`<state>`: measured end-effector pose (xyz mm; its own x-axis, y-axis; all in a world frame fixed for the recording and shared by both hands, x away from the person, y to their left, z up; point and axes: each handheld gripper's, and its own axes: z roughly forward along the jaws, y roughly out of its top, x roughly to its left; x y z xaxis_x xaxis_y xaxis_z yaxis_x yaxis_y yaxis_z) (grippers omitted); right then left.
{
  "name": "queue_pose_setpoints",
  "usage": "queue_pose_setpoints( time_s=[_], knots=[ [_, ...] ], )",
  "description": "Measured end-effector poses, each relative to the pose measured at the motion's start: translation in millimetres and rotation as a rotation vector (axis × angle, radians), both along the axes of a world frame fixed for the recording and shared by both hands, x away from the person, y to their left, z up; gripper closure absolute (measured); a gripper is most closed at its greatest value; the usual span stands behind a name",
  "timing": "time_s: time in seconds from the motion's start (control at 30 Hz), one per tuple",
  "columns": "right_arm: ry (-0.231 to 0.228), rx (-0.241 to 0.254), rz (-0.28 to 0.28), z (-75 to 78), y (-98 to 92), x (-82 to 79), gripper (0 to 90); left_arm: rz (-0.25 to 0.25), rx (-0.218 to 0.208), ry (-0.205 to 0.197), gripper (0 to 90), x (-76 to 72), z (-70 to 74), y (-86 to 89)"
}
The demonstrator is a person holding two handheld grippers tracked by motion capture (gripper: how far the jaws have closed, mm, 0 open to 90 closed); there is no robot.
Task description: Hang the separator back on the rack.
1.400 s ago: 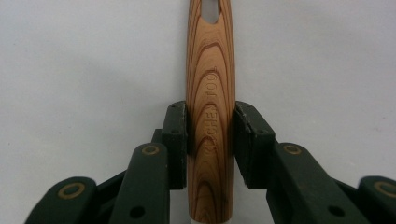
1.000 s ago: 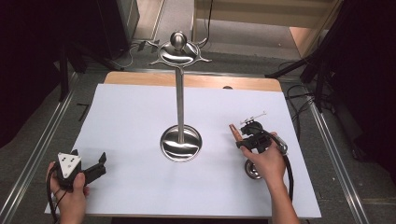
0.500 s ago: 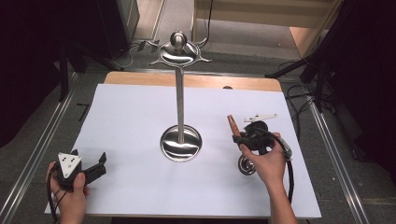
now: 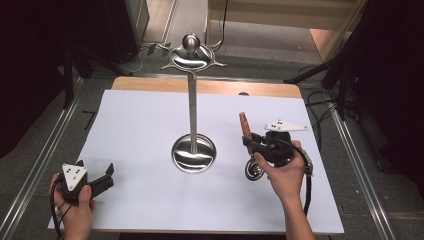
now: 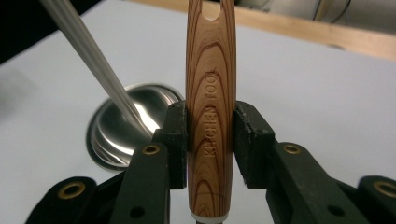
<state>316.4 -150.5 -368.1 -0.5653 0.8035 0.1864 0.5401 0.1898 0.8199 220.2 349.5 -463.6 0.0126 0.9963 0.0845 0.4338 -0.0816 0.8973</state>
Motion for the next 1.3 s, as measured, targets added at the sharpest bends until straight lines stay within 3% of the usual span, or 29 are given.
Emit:
queue_pose_setpoints(
  time_s=[0.2, 0.73, 0.9, 0.93, 1.1, 1.2, 1.3],
  knots=[
    [-0.144, 0.096, 0.029, 11.8, 7.7, -10.4, 69.7, -0.001, -0.001, 0.0, 9.6, 0.2, 0.0, 0.0],
    [-0.334, 0.285, 0.113, 29.4, 5.3, -19.8, 69.7, 0.002, 0.006, 0.0, 9.6, 0.4, -0.3, -0.9],
    [-0.348, 0.321, 0.139, 33.5, 5.0, -18.6, 69.7, 0.001, 0.005, -0.001, 9.6, 0.0, -0.1, -0.7],
    [-0.374, 0.322, 0.148, 36.0, 6.3, -18.2, 69.7, 0.0, 0.004, -0.005, 9.6, 0.0, -0.2, -0.5],
    [-0.404, 0.348, 0.186, 43.1, 10.3, -17.8, 69.7, -0.001, 0.001, -0.004, 9.6, -0.1, -0.1, -0.2],
    [-0.426, 0.343, 0.191, 49.4, 12.9, -17.5, 69.7, -0.001, 0.003, -0.005, 9.6, 0.0, -0.3, -0.5],
    [-0.428, 0.371, 0.191, 54.4, 13.8, -16.2, 69.7, -0.001, 0.001, -0.004, 9.6, 0.0, -0.2, -0.2]
  ],
)
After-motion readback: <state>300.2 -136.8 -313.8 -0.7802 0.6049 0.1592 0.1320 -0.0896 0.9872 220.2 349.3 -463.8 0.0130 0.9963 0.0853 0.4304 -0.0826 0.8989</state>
